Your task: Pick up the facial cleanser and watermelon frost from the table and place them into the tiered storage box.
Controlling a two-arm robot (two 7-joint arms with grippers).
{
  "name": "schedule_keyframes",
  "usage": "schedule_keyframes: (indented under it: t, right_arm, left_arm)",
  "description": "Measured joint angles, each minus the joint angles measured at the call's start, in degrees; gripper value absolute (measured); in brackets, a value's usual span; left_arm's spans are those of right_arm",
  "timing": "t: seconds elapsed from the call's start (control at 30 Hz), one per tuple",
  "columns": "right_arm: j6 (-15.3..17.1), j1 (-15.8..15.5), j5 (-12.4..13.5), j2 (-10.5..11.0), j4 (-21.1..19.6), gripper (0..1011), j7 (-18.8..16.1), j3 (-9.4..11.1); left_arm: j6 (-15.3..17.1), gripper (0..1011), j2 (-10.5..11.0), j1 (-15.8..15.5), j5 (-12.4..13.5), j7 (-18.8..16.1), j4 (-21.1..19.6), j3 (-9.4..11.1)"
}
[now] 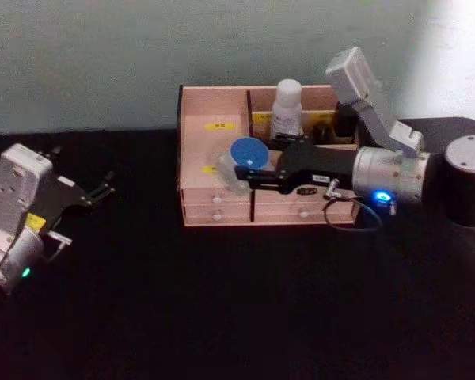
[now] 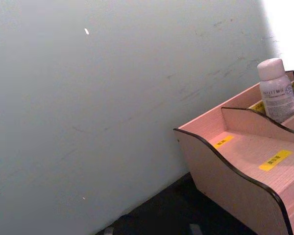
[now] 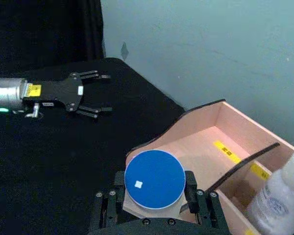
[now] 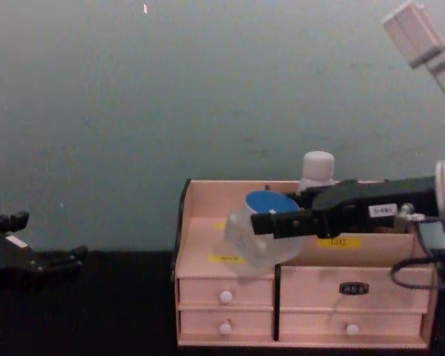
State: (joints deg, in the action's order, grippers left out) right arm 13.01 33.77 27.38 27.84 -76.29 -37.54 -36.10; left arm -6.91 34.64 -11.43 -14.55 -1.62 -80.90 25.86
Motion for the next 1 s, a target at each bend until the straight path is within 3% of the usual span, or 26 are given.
schedule_keyframes:
  t: [0.4,1.0]
  right_arm:
    - [-1.74,5.58,-2.78,-5.16,8.46,724,-0.67,-2.16]
    - [-3.89,12.9,-5.58,-12.93,23.32,724,-1.95,-2.68]
  left_arm:
    - [0.0,1001,0.0,0.0,0.0,0.0,0.0,0.0]
    - [0.0,1001,0.0,0.0,0.0,0.0,0.0,0.0]
